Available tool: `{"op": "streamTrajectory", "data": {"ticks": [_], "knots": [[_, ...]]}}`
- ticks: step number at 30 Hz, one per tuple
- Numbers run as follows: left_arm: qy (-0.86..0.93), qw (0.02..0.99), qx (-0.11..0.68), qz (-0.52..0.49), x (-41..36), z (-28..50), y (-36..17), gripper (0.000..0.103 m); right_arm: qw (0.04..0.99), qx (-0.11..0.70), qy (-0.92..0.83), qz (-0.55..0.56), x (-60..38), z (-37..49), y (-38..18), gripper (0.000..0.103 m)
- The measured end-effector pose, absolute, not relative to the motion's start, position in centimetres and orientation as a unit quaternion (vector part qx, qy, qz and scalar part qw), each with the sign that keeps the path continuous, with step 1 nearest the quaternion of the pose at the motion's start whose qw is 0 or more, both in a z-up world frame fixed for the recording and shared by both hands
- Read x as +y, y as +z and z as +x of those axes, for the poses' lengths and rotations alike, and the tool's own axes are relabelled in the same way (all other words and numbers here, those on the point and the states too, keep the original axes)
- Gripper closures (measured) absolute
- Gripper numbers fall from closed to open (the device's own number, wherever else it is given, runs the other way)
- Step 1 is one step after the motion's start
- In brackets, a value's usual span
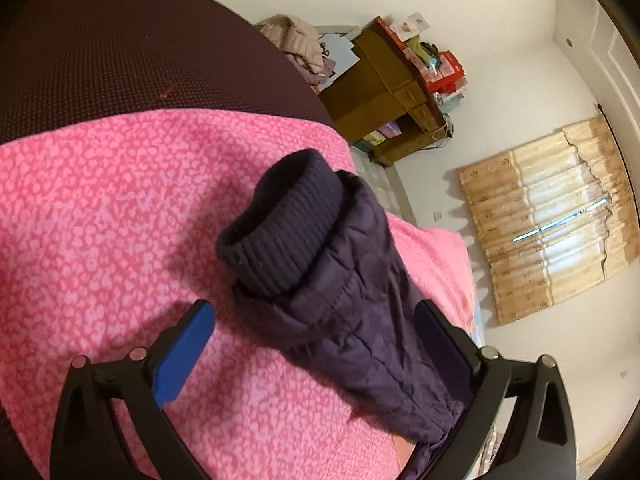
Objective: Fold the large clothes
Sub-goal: 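Grasp the other sleeve cuff with the left tool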
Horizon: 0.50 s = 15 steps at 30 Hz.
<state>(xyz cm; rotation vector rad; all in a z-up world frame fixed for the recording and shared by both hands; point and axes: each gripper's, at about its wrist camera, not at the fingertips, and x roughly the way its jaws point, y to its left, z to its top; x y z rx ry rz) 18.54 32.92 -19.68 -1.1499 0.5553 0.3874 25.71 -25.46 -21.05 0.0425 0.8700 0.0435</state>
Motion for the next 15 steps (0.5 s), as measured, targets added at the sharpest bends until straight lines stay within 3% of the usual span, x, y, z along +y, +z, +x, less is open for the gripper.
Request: {"op": "streamTrajectory", "data": {"ticks": [4,6,8,10,15], "knots": [[0.196,0.793,0.263,-0.514,33.2,19.3,-19.7,0.016,0.907,0.421,0.021,0.022,-25.5,25.7,-21.0,0.018],[0.197,0.797,0.269,-0.504,33.3,20.0,-19.7,0.037,0.907,0.421,0.021,0.022,-25.5,25.7,-21.0,0.018],[0.194,0.801,0.276,-0.494,33.7,20.2,-19.9,0.064,0.907,0.42,0.021,0.023,-25.5,25.7,-21.0,0.018],[0.182,0.814,0.273,-0.479,33.4,20.6,-19.4,0.07,0.907,0.42,0.022,0.024,-25.5,25.7,-21.0,0.018],[0.161,0.842,0.247,-0.452,33.1,19.8,-16.5,0.074,0.907,0.419,0.022,0.024,-25.5,25.7,-21.0,0.018]]}}
